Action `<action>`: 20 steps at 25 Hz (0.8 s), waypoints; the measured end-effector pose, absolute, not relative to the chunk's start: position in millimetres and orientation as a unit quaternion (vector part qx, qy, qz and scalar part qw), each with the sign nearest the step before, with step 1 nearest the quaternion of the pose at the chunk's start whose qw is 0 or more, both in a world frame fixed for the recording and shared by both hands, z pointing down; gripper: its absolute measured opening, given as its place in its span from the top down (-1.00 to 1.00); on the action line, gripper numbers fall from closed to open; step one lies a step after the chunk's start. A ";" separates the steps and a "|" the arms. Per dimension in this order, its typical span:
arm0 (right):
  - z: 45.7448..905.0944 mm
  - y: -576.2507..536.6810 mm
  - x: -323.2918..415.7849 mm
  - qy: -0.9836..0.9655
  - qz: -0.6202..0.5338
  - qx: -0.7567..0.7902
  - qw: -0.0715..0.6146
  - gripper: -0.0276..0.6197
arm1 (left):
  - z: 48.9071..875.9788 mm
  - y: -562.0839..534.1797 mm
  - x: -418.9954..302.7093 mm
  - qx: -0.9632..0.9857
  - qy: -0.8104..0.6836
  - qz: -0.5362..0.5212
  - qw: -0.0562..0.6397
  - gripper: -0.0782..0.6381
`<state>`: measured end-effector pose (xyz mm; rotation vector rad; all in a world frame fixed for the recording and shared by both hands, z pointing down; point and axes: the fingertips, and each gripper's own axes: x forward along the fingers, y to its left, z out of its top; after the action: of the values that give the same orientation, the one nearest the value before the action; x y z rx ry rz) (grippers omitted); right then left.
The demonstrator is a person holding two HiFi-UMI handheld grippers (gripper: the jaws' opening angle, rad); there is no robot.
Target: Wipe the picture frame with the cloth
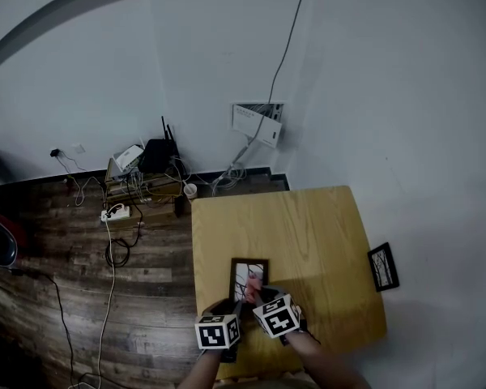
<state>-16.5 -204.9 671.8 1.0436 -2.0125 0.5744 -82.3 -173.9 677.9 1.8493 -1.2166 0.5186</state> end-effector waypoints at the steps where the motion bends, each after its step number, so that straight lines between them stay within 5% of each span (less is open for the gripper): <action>1: 671.7 -205.3 -15.7 -0.792 0.230 0.416 0.383 0.86 | 677.9 -173.8 -82.6 0.737 -0.487 0.205 0.421 0.39; 13: 612.4 -171.0 9.2 -0.823 0.262 0.436 0.253 0.86 | 641.7 -154.2 -85.2 0.736 -0.534 0.159 0.384 0.40; 20: 570.8 -130.1 32.7 -0.840 0.264 0.433 0.192 0.86 | 598.8 -112.2 -75.3 0.732 -0.570 0.112 0.355 0.68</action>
<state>32.7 -130.1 570.8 1.2167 -2.3576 0.7423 -75.3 -112.2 598.8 1.8928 -1.4733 0.2890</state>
